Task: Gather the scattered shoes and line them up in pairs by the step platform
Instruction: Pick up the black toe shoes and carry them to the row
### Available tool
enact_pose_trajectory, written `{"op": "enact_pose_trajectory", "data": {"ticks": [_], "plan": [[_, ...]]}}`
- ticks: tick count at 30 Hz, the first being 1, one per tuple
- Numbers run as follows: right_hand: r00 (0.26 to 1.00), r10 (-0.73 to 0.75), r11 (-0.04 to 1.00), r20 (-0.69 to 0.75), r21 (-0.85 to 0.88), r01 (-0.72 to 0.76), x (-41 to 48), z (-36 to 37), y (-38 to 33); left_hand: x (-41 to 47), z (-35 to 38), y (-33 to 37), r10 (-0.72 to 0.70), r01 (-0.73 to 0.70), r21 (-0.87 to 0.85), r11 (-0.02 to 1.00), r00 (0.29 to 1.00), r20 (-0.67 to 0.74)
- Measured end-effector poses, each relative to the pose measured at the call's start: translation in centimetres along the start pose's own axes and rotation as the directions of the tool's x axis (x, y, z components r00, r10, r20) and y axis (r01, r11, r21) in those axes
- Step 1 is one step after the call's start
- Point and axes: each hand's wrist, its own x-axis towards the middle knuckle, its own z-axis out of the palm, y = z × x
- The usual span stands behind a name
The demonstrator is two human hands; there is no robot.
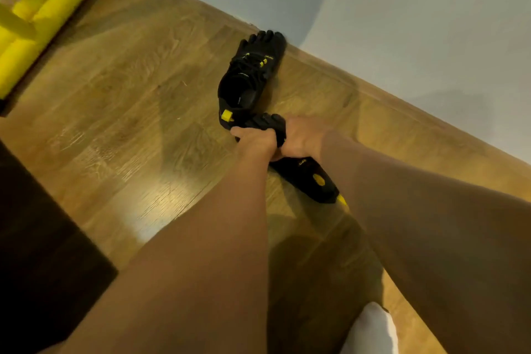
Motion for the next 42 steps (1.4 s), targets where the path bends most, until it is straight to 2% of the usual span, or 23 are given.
{"op": "enact_pose_trajectory", "data": {"ticks": [2,5,9,12,15,16,18,21,26,29,31,33,34,36,38,39,40,42], "plan": [[0.998,0.047,0.996,0.039,-0.071,-0.044,1.5,1.6,-0.5,1.1,0.6,-0.5,-0.026,0.021,-0.114,0.993,0.999,-0.041],[0.992,0.124,0.976,0.012,-0.181,-0.120,2.3,3.3,-1.5,2.1,0.9,-1.1,-0.049,0.033,-0.188,0.982,0.995,-0.081],[0.989,0.130,0.979,-0.066,-0.152,-0.139,2.1,3.3,-1.9,2.3,1.2,-2.2,-0.042,0.006,-0.245,0.969,0.989,-0.142],[0.990,0.093,0.995,-0.109,-0.017,-0.096,2.0,2.7,-1.1,1.5,2.1,-2.6,0.086,-0.129,-0.161,0.978,0.965,-0.247],[0.993,0.107,0.956,-0.051,0.279,-0.089,1.4,0.3,1.3,0.7,2.8,-1.9,0.235,-0.258,-0.067,0.964,0.941,-0.242],[0.992,0.129,0.908,0.008,0.402,-0.121,1.0,-0.5,2.4,0.4,2.9,-1.5,0.292,-0.309,-0.050,0.950,0.932,-0.215],[0.979,0.148,0.745,0.143,0.634,-0.206,0.0,-1.5,4.7,-0.2,3.0,-0.4,0.388,-0.397,-0.063,0.916,0.914,-0.118],[0.963,0.129,0.472,0.237,0.839,-0.270,-1.4,-2.3,8.1,-1.6,3.2,1.9,0.485,-0.473,-0.134,0.871,0.871,0.078],[0.961,0.056,0.103,0.272,0.956,-0.276,-3.0,-2.3,12.4,-4.5,3.2,6.3,0.542,-0.556,-0.100,0.825,0.728,0.420],[0.964,0.062,0.034,0.257,0.965,-0.259,-3.2,-2.4,13.1,-5.7,4.3,7.7,0.535,-0.581,-0.054,0.812,0.705,0.466],[0.974,0.090,0.044,0.210,0.976,-0.214,-3.0,-2.7,12.2,-5.8,5.0,7.6,0.530,-0.591,-0.011,0.807,0.714,0.457],[0.979,0.122,0.117,0.161,0.978,-0.175,-2.3,-3.1,10.5,-5.4,5.2,7.0,0.530,-0.621,0.085,0.779,0.725,0.439],[0.980,0.147,0.192,0.133,0.968,-0.160,-1.7,-3.2,9.3,-4.9,5.2,6.7,0.534,-0.636,0.144,0.758,0.733,0.421],[0.971,0.234,0.434,0.051,0.888,-0.151,-0.1,-3.3,6.9,-3.8,4.7,6.3,0.526,-0.628,0.275,0.728,0.769,0.363],[0.948,0.300,0.699,-0.110,0.701,-0.140,1.3,-3.5,4.8,-2.8,4.1,6.3,0.496,-0.585,0.359,0.727,0.809,0.314],[0.928,0.321,0.779,-0.190,0.611,-0.145,1.6,-3.7,3.7,-2.3,3.7,6.4,0.490,-0.568,0.379,0.731,0.823,0.288],[0.906,0.351,0.807,-0.235,0.567,-0.166,2.0,-3.8,2.8,-1.7,3.3,6.7,0.484,-0.550,0.391,0.738,0.835,0.260],[0.869,0.419,0.796,-0.265,0.568,-0.210,2.7,-4.0,1.4,-0.6,2.4,7.3,0.493,-0.537,0.412,0.737,0.843,0.217]]}}
